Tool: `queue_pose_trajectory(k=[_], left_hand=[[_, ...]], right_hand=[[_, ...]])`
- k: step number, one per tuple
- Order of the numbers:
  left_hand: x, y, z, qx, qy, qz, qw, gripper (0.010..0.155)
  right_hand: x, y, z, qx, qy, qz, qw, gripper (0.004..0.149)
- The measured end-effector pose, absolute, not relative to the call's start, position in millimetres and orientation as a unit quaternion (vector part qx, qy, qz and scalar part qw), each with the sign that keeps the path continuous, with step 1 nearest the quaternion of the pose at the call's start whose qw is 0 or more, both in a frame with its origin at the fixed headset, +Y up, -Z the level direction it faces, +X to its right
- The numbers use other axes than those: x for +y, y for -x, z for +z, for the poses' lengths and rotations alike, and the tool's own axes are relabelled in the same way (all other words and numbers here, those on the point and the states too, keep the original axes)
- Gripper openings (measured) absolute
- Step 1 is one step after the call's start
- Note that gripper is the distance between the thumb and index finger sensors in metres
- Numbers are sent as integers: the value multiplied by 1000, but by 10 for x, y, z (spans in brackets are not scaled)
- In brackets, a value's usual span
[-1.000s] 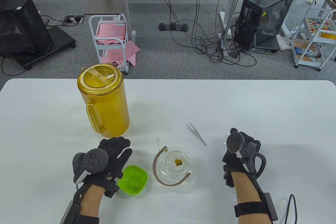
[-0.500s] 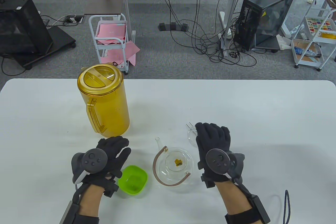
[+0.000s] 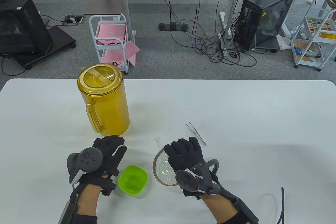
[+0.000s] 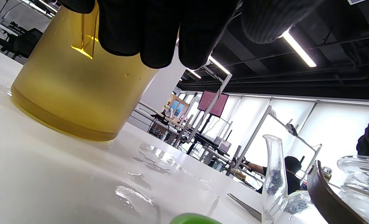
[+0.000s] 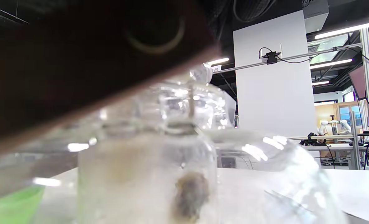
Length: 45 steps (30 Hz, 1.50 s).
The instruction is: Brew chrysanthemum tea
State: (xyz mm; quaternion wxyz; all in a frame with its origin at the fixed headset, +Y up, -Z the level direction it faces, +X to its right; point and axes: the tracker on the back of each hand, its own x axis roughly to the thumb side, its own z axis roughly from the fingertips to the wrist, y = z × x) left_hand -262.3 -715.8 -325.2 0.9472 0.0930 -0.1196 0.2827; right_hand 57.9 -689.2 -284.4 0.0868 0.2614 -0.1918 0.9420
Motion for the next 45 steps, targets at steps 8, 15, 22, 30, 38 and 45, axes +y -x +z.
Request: queue_pose_trajectory(k=[8, 15, 22, 30, 38, 45], left_hand=[[-7153, 2615, -3251, -122, -95, 282, 947, 58], [-7151, 2611, -3250, -123, -96, 280, 947, 58], [-7151, 2597, -3249, -125, -94, 278, 948, 58], [-7152, 2593, -3247, -126, -92, 278, 948, 58], [-7159, 2565, -3250, -128, -86, 272, 950, 58], [-7165, 2523, -3253, -132, -83, 267, 951, 58]], right_hand=[[-6889, -608, -2848, -197, -260, 942, 81, 44], [-6911, -614, -2863, -195, -265, 941, 80, 43], [-6890, -642, -2862, -199, -262, 939, 101, 44], [-6807, -699, -2845, -212, -255, 935, 122, 45], [-6637, -1049, -2955, -235, -190, 937, 178, 54], [-6634, -1442, -3140, -217, -127, 944, 214, 61]])
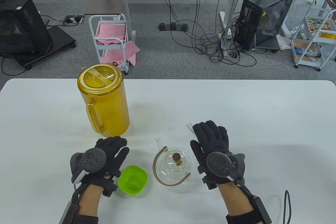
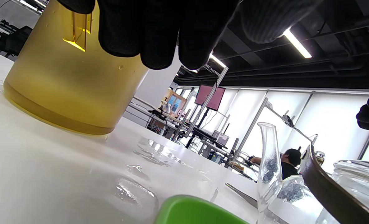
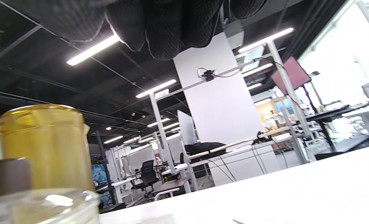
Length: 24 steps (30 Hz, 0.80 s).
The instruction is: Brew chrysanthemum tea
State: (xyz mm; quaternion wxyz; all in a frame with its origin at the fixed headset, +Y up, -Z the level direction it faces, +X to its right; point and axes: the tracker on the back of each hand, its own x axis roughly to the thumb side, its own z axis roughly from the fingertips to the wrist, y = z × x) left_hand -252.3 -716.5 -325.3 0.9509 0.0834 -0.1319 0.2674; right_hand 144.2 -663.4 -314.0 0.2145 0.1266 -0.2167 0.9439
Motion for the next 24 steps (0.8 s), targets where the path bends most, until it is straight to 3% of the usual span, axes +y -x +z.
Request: queue_pose_trajectory(k=[12, 24], left_hand=[[-7167, 2519, -3247, -133, -81, 267, 951, 58], [-7165, 2532, -3246, -129, -80, 270, 951, 59]], right_hand=[[-6919, -1945, -3442, -144, -28, 960, 239, 67], [-7237, -2051, -3600, -75, 8, 971, 226, 67]])
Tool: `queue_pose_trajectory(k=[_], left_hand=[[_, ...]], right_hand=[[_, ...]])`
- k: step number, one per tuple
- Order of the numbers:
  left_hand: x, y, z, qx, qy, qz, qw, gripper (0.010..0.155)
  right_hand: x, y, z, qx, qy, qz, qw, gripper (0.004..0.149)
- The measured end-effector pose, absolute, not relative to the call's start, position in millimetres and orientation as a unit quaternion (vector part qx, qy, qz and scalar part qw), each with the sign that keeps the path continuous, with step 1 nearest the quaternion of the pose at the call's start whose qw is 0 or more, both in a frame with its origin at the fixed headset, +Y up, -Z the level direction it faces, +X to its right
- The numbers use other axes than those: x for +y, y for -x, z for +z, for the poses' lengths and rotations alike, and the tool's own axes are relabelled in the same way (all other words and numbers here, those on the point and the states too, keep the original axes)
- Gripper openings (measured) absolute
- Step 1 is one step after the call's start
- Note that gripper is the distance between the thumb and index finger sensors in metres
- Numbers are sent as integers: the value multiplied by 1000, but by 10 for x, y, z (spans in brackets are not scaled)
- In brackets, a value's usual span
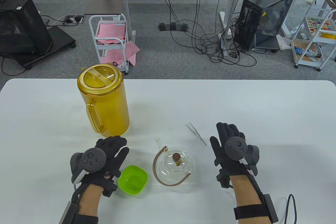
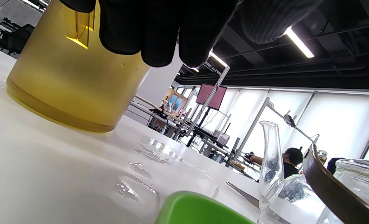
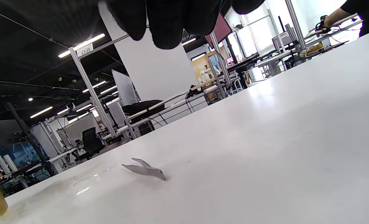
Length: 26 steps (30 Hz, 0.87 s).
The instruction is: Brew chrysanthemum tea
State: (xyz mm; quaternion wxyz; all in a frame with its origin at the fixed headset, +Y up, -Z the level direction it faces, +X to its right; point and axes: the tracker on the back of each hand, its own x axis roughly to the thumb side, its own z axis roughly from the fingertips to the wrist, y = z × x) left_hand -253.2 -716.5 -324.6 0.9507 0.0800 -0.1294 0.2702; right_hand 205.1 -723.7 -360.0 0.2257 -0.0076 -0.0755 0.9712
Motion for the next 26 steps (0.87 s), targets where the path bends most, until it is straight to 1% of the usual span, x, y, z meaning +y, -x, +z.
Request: queue_pose_trajectory(k=[5, 17, 26], left_hand=[[-7164, 2533, -3248, -129, -78, 270, 951, 59], [-7188, 2472, -3306, -130, -70, 267, 952, 58], [-7195, 2464, -3268, -130, -66, 261, 954, 58]], right_hand=[[-7310, -2061, -3636, -58, 13, 974, 221, 67], [-7303, -2038, -3651, -56, -3, 973, 222, 68], [-7263, -1999, -3624, -65, -13, 972, 226, 68]])
